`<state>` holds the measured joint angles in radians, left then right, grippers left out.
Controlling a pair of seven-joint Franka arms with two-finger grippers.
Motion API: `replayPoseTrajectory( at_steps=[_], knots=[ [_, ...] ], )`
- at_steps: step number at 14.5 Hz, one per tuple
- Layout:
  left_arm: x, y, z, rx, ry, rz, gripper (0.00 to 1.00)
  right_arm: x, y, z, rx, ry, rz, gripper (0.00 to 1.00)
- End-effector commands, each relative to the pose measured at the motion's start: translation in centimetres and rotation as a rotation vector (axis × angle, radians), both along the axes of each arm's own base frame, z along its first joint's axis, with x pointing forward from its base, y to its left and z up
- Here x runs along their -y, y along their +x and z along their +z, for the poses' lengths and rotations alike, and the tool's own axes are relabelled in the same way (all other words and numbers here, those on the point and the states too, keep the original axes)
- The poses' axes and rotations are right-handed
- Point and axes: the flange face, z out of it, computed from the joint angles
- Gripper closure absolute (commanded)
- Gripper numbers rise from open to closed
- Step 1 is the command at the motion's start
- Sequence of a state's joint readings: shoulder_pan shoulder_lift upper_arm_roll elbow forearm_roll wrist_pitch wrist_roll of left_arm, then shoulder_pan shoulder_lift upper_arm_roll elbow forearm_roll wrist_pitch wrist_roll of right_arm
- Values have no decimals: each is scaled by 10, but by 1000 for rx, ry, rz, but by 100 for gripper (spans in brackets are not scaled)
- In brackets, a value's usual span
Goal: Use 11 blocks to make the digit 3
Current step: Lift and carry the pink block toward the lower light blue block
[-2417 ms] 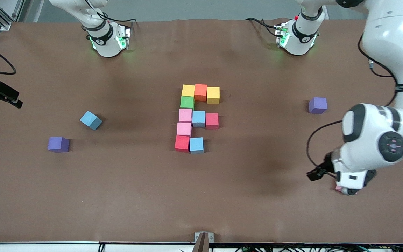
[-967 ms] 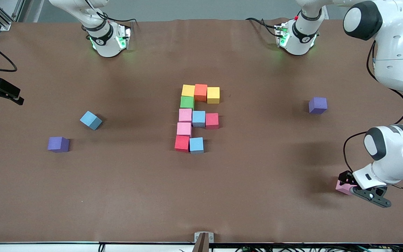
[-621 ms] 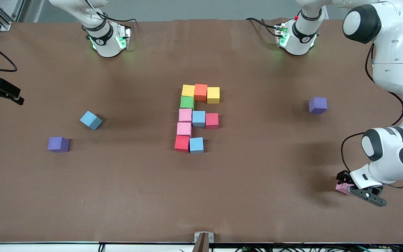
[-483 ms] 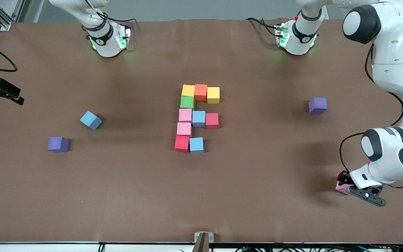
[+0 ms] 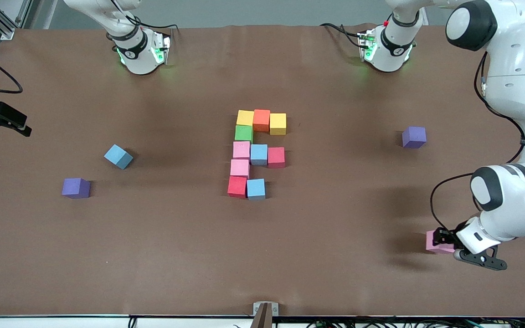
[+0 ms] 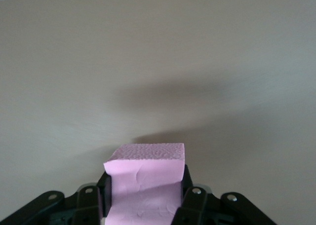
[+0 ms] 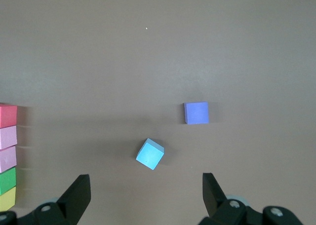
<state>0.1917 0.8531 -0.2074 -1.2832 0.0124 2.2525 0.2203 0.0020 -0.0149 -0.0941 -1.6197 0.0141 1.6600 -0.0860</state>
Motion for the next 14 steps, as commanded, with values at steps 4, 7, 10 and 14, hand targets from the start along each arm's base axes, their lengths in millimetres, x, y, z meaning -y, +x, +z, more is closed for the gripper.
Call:
replayPoseTrajectory(
  at_steps=[4,7,10,14],
  knots=[
    [128,-20,34,-188,-106,488,75,-2,-8,4,0,-15,5,0],
    [235,-41,38,-196,-52,762,75,-1,-8,4,-1,-15,2,0],
    [315,-68,30,-188,-22,966,75,0,-8,4,0,-15,-1,0],
    [371,-95,20,-193,-38,1366,75,1,-7,3,-1,-15,-1,0]
  ],
)
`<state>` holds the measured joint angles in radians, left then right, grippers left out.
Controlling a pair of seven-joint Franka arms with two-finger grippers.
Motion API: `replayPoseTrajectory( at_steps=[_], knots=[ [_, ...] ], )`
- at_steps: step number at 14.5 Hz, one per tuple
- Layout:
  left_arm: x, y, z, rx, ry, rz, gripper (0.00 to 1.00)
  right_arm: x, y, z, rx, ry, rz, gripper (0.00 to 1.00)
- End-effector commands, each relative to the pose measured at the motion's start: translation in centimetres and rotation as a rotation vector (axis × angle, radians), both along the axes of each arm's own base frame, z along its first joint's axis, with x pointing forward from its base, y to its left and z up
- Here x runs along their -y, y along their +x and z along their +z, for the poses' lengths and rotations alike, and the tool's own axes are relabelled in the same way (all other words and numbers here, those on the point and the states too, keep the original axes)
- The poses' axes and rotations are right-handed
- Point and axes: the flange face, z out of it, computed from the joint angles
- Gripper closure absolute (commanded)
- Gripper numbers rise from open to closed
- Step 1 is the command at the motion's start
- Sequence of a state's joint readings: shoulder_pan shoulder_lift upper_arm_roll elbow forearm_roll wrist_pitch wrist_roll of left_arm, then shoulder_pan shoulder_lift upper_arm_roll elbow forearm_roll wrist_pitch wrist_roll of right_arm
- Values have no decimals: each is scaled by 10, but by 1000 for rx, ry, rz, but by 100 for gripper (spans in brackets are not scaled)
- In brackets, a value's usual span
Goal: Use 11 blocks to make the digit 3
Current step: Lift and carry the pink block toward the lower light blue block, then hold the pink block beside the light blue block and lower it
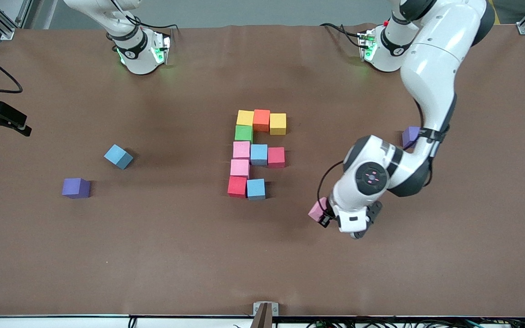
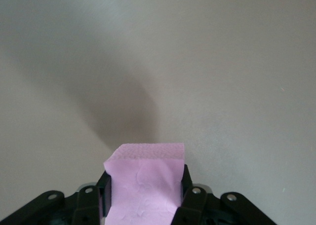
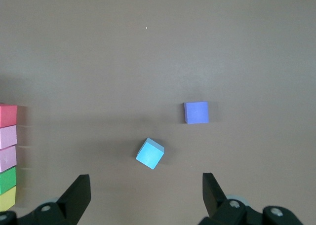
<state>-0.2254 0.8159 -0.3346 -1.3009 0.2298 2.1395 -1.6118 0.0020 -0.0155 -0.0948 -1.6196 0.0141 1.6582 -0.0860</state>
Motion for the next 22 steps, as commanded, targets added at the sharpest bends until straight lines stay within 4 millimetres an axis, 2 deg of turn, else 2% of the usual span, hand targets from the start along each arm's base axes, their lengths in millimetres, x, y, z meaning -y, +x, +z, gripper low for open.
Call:
replayPoseTrajectory(
  at_steps=[1,4,6,9,11,14,17,22],
  knots=[
    [18,-12,-3,4,37,223,75,1,-7,2,-2,-15,-2,0],
    [66,-43,-24,-13,60,359,75,2,-7,2,-2,-15,-2,0],
    [83,-56,-36,-10,82,451,75,3,-7,3,0,-15,-2,0],
    [99,-69,-38,2,108,535,75,3,-7,2,-2,-15,-2,0],
    [117,-81,-40,2,107,575,75,3,-7,2,-2,-15,-2,0],
    [130,-93,-46,-10,106,630,75,3,-7,2,-2,-15,-2,0],
    [132,-95,-50,-30,100,674,75,3,-7,3,0,-15,-2,0],
    [146,-108,-61,-40,111,638,75,3,-6,5,4,-16,-3,0]
  ],
)
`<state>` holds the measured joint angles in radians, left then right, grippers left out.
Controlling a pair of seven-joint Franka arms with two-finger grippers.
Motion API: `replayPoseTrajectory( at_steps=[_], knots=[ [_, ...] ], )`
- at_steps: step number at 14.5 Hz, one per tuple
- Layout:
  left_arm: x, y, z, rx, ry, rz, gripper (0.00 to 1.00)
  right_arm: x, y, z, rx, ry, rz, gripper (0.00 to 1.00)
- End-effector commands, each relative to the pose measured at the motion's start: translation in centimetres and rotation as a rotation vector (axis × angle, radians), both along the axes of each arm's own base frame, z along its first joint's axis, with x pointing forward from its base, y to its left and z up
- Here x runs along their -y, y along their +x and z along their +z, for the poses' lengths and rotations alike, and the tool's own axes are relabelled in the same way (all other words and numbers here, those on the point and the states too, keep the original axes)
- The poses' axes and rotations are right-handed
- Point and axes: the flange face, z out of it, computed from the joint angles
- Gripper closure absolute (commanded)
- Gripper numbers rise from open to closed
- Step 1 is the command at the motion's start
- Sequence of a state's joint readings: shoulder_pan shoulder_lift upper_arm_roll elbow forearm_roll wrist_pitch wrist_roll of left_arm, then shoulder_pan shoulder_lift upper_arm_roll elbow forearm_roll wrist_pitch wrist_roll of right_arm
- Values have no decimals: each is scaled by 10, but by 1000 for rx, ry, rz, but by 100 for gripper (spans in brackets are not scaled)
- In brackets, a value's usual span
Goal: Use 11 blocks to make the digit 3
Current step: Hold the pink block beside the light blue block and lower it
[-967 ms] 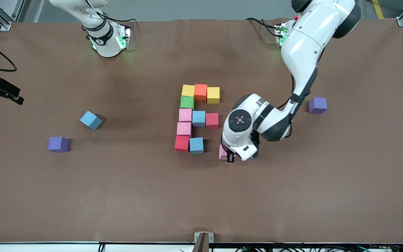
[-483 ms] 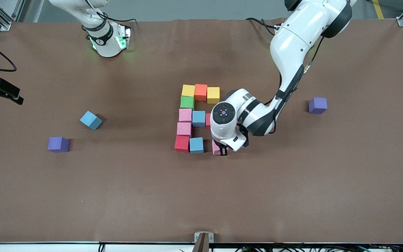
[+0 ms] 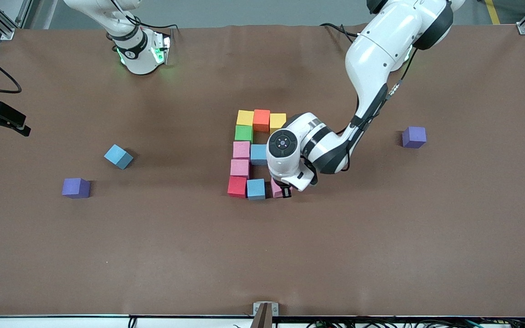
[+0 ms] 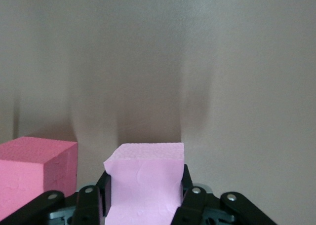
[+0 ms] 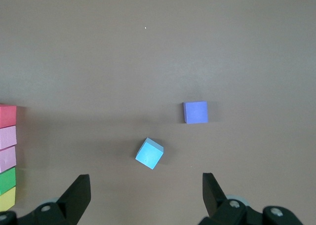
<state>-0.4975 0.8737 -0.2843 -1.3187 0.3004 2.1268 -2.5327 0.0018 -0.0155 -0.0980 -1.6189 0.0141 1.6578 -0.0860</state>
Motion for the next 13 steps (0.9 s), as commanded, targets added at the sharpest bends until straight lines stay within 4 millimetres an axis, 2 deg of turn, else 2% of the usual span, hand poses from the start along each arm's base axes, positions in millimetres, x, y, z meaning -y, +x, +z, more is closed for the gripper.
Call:
replayPoseTrajectory(
  at_steps=[1,13],
  knots=[
    [8,-6,-6,-6,16,-13,75,1,-6,6,7,-16,2,0],
    [10,-6,-2,-1,16,-104,75,1,-5,4,4,-16,2,0]
  ],
)
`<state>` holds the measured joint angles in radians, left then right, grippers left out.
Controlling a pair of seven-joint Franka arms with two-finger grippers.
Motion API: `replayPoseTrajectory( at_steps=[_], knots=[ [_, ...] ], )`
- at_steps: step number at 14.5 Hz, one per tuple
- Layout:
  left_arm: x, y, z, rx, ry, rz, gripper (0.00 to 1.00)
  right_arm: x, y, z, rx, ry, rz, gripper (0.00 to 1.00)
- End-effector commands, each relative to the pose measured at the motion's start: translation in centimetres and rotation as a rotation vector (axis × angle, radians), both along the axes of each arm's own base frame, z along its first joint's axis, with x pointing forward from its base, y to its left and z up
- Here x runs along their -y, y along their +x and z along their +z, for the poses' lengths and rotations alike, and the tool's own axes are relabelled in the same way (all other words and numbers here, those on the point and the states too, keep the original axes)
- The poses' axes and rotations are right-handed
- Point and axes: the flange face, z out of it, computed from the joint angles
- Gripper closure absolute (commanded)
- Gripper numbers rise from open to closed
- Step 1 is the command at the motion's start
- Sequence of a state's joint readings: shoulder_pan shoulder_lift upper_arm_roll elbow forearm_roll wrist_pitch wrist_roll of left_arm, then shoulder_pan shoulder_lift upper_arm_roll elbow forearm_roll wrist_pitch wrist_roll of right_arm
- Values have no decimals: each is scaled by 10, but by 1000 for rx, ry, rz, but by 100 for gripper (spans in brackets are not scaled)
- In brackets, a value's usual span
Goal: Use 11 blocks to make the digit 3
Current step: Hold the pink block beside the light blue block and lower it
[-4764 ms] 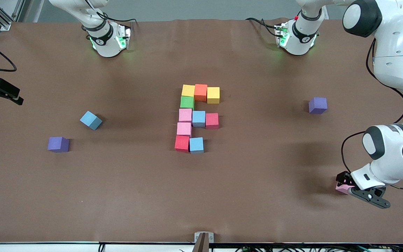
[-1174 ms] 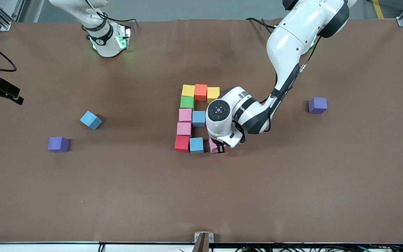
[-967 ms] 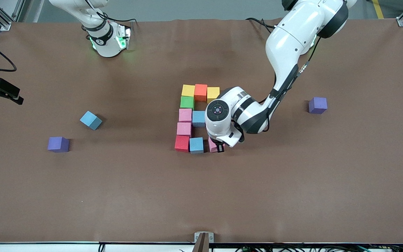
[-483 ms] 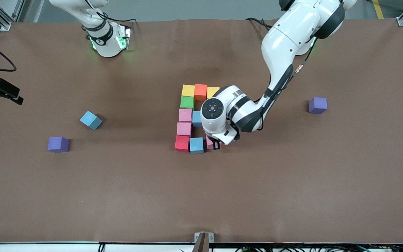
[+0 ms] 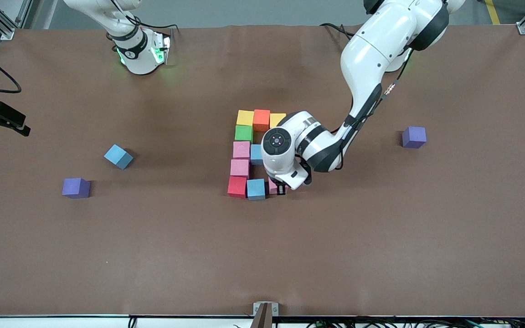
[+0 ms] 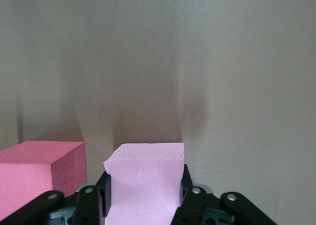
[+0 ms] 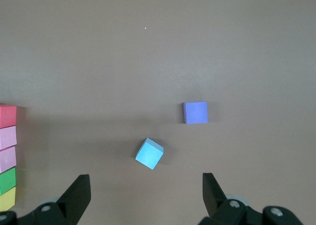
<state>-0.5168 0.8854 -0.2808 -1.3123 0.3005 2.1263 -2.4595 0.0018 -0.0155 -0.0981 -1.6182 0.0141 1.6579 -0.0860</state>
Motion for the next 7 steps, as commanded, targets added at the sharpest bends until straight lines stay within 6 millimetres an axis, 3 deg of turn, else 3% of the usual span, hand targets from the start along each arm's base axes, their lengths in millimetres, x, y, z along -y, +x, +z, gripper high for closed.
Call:
replayPoseTrajectory(
  at_steps=[1,7],
  knots=[
    [1,2,5,9,9,-15,75,1,-5,3,3,-16,2,0],
    [1,5,7,16,2,-26,75,1,-4,3,5,-16,2,0]
  ],
)
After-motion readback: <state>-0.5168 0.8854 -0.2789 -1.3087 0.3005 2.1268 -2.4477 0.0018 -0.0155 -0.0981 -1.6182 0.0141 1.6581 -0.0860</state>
